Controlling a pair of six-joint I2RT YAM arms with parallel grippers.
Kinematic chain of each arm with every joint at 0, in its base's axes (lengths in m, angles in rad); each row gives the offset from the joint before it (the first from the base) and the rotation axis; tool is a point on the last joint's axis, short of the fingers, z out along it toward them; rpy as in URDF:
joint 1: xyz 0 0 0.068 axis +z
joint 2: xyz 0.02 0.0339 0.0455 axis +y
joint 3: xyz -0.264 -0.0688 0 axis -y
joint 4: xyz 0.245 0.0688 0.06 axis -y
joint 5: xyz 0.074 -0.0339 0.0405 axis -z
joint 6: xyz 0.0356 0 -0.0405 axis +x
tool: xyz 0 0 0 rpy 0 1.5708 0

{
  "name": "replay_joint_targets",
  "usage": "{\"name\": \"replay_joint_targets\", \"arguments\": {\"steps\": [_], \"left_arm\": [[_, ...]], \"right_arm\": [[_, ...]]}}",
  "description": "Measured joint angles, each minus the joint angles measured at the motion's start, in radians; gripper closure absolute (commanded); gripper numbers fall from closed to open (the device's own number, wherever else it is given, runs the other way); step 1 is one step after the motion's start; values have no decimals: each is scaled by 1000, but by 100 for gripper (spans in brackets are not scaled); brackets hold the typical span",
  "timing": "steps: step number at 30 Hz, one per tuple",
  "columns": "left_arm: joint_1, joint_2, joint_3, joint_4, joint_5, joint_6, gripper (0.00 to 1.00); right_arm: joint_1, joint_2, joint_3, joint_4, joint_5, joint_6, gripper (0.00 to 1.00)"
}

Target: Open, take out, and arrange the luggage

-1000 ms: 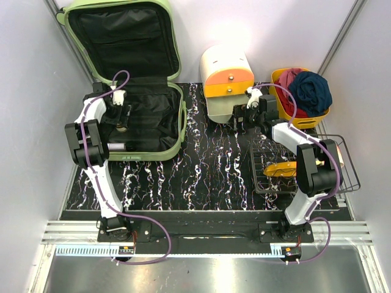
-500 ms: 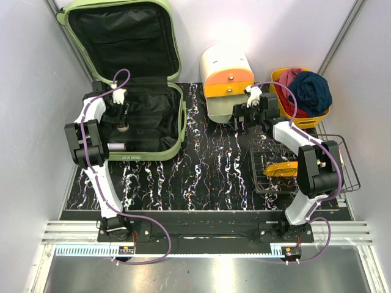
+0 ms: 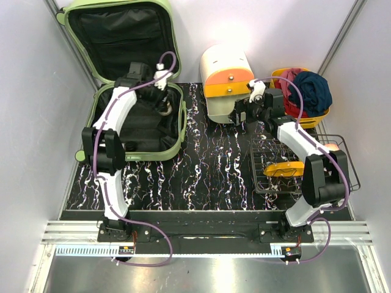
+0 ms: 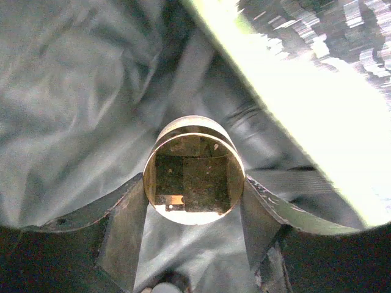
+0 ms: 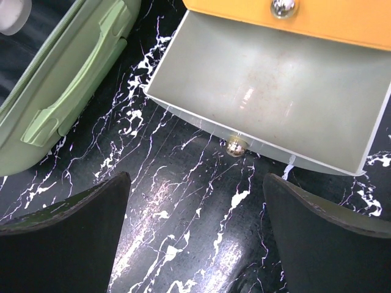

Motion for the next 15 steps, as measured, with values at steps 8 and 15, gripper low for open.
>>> {"name": "replay_joint_targets", "arguments": {"steps": [8, 15], "left_arm": [[-257, -83, 56, -29, 105, 39, 88], [-397, -6, 40, -14, 110, 67, 87]], "right_arm": [[-53, -75, 0, -8, 5, -31, 0], [-119, -134, 0, -76, 16, -70, 0]]}}
